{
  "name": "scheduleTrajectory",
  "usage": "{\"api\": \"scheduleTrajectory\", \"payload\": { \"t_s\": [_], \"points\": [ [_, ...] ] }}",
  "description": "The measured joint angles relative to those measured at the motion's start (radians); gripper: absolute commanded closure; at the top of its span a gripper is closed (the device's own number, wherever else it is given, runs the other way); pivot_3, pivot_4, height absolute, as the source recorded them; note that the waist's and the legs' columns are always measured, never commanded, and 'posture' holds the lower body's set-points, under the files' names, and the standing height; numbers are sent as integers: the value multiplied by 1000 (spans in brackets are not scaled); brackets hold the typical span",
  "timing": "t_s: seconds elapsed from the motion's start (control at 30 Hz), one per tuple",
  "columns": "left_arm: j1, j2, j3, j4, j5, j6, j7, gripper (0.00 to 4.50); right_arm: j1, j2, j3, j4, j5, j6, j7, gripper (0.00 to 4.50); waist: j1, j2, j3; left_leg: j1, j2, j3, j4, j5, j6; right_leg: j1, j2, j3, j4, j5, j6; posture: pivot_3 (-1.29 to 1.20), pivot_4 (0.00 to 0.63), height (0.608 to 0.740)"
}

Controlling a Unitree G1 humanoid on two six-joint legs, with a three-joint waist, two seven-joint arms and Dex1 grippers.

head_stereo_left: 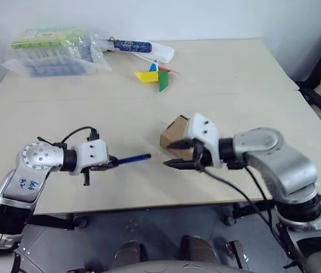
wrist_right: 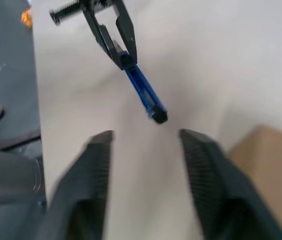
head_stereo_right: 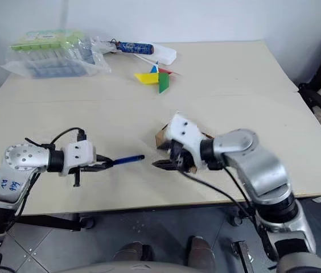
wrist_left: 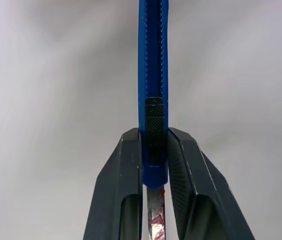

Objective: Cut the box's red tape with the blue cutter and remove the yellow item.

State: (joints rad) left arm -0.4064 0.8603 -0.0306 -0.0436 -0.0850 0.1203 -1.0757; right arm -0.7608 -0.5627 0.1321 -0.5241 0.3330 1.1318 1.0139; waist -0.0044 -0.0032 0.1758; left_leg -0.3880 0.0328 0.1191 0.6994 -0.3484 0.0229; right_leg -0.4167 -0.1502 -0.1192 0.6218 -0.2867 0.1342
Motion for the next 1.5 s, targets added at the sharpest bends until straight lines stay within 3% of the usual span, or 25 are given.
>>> {"api": "scheduleTrajectory", "payload": {
  "t_s": [0.1, 0.33, 0.5, 0.63, 0.83, 1.3, 1.4, 1.5],
  "points": [
    [-35, -15, 31, 58, -12, -72, 14, 4113, -63, -39, -33, 23, 47, 62, -8, 46, 0, 0, 0, 0, 0, 1, -1, 0, 0, 0, 0, 0, 0, 0, 0, 0, 150, 740],
    [-208, -127, 80, 269, -37, -348, 80, 4113, -313, -48, -100, 210, 111, 223, -110, 46, 1, -1, 0, -2, -1, 3, 1, 0, 0, -1, 0, -2, 0, 0, 1, 0, 150, 740],
    [-346, -218, 84, 418, -28, -565, 123, 4113, -432, 80, -192, 378, 147, 333, -213, 46, -2, -1, 0, -3, -1, 6, -1, 0, 0, -2, 0, -4, 0, 1, 1, 0, 150, 740],
    [-405, -265, 51, 508, -10, -684, 134, 4113, -479, 113, -223, 434, 171, 360, -263, 46, -9, -1, 0, -4, -1, 6, -2, 0, 0, -2, 0, -6, 0, 1, 1, 0, 150, 740],
    [-434, -310, 14, 578, -5, -761, 134, 4113, -502, 159, -229, 530, 202, 376, -301, 46, -23, -1, 0, -5, -1, 5, -2, 0, -1, -2, 0, -7, 0, 1, 1, 0, 150, 740],
    [-440, -318, 10, 600, -6, -778, 134, 4113, -514, 141, -135, 581, 231, 333, -298, 46, -26, -1, 0, -5, -1, 3, -2, 0, -1, -2, -1, -8, 0, 1, 1, 0, 150, 740],
    [-440, -318, 10, 599, -6, -778, 134, 4113, -514, 141, -131, 599, 235, 330, -299, 619, -26, -1, 0, -5, -1, 3, -2, 0, -1, -2, -1, -8, 0, 1, 1, 0, 150, 740],
    [-440, -318, 10, 598, -7, -777, 134, 4113, -514, 134, -114, 607, 236, 330, -299, 1612, -27, -1, 0, -5, -1, 3, -2, 0, -1, -2, -1, -8, 0, 1, 1, 0, 150, 740]
  ]
}}
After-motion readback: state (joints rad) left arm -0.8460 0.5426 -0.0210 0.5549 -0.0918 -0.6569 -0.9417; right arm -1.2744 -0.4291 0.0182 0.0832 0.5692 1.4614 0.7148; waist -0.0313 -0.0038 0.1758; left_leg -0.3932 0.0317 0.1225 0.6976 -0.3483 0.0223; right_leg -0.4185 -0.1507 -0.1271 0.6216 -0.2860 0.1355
